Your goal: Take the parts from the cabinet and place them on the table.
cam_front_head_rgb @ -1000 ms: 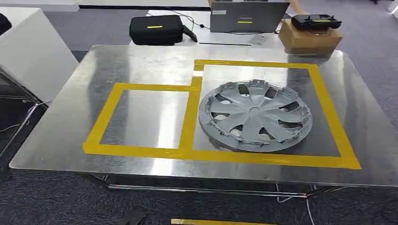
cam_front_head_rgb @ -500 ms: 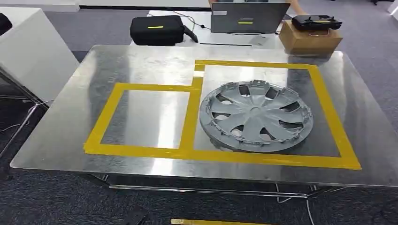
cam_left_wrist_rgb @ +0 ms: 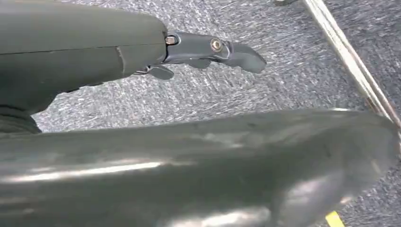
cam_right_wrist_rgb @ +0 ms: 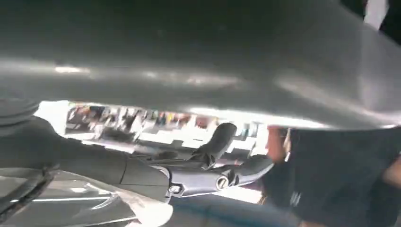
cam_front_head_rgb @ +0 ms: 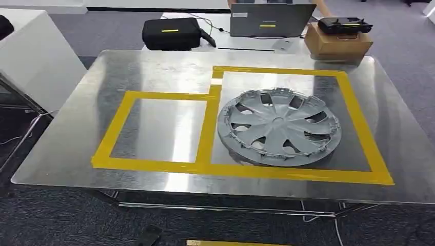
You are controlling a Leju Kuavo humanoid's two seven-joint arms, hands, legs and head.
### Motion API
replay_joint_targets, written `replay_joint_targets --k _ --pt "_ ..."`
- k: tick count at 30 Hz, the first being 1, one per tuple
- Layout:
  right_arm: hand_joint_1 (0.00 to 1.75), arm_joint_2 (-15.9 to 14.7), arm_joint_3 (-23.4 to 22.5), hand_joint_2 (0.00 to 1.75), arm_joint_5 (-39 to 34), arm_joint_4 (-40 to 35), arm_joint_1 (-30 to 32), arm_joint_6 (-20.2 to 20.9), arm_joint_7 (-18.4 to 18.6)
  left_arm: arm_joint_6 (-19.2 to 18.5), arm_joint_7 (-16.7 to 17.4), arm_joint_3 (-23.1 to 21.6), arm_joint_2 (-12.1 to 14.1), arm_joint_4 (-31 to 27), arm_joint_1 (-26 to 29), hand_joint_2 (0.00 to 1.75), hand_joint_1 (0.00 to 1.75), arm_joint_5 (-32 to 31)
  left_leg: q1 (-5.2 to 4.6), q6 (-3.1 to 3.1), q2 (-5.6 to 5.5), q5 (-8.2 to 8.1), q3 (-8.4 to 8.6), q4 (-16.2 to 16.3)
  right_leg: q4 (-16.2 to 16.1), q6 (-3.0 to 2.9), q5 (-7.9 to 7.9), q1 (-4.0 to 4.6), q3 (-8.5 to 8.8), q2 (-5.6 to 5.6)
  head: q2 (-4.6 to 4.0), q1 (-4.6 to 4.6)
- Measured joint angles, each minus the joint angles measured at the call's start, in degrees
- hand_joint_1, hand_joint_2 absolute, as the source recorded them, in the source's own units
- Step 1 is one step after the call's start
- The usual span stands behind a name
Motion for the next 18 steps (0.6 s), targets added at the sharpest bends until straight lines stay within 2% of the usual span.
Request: replay_joint_targets --k 4,6,9,13,18 --pt "0.0 0.39 -3.48 0.0 -7.39 14.89 -3.94 0.24 -6.43 0.15 1.18 0.0 -0.04 0.0 -0.18 0.0 0.0 -2.73 0.05 -0.02 0.0 0.01 0.04 0.0 0.0 -0.01 0.0 0.06 0.07 0.02 0.0 0.07" --pt "0.0 0.55 -4.74 0.0 -10.22 21.17 -4.95 1.13 -8.23 0.17 2.05 -0.11 -0.02 0.0 -0.19 0.0 0.0 -3.82 0.03 -0.02 0.0 0.0 0.04 0.0 0.0 -0.01 0.0 0.05 0.07 0.03 0.0 0.0" --pt "0.0 0.46 -6.93 0.0 -13.63 29.09 -6.98 5.53 -8.45 0.31 3.85 -0.2 0.09 -0.04 -0.34 0.0 0.0 -4.9 0.05 -0.03 0.0 0.0 0.04 0.0 0.0 -0.07 -0.04 0.07 0.06 0.02 0.0 0.0" --pt "0.0 0.31 -8.48 0.0 -14.44 35.28 -8.07 6.71 -8.87 0.31 4.17 -0.2 0.33 -0.09 -0.35 0.0 0.0 -5.18 0.05 -0.05 0.0 -0.03 0.04 0.0 0.0 -0.08 -0.05 0.06 0.07 0.02 0.0 0.0" --pt "0.0 -0.11 -8.96 0.0 -13.33 38.66 -8.71 8.35 -8.65 0.31 4.35 -0.2 0.42 -0.09 -0.36 0.0 0.0 -5.33 0.04 -0.05 0.0 -0.04 0.04 0.0 0.01 -0.1 -0.07 0.06 0.08 0.02 0.0 0.02"
